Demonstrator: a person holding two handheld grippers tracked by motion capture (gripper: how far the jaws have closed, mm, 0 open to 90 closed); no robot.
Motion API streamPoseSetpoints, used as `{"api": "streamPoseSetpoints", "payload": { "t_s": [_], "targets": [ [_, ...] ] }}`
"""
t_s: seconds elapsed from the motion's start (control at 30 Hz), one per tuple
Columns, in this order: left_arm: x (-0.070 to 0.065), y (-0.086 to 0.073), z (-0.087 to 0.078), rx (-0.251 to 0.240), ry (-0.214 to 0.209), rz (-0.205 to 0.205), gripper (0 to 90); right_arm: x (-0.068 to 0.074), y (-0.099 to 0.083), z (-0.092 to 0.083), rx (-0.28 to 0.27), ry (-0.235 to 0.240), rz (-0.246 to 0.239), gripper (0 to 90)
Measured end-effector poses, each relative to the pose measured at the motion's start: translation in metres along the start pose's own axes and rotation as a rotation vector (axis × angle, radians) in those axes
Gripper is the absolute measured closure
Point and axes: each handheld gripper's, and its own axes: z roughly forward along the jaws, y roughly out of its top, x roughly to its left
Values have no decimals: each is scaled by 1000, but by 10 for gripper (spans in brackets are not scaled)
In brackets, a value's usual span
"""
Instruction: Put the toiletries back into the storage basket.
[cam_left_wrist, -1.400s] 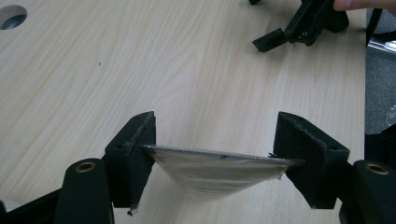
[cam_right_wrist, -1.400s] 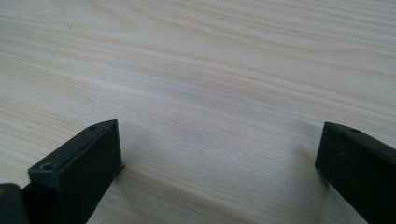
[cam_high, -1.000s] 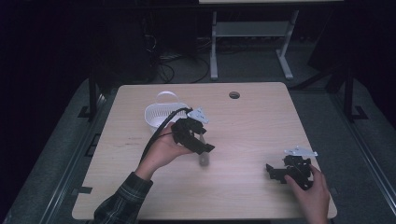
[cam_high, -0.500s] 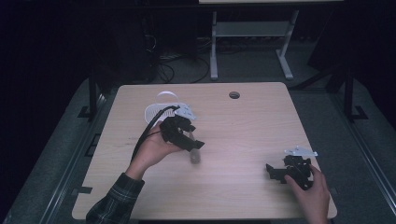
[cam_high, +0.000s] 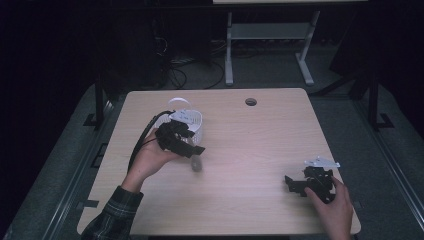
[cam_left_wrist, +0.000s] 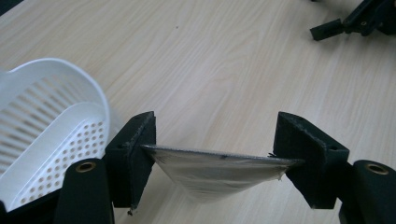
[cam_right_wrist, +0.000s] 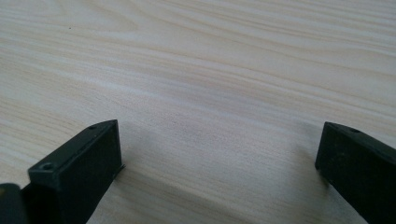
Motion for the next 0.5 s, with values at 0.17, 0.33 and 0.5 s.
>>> {"api": "streamPoseSetpoints", "payload": {
  "t_s": [0.17,0.33,0.5],
  "targets": [
    [7,-5,-9,-1,24,-19,298,0,0,0,0,0,0,0],
    [14,-12,-17,-6,41,-41,299,0,0,0,0,0,0,0],
    [20,-18,-24,-4,59,-51,299,0,0,0,0,0,0,0]
  ]
}}
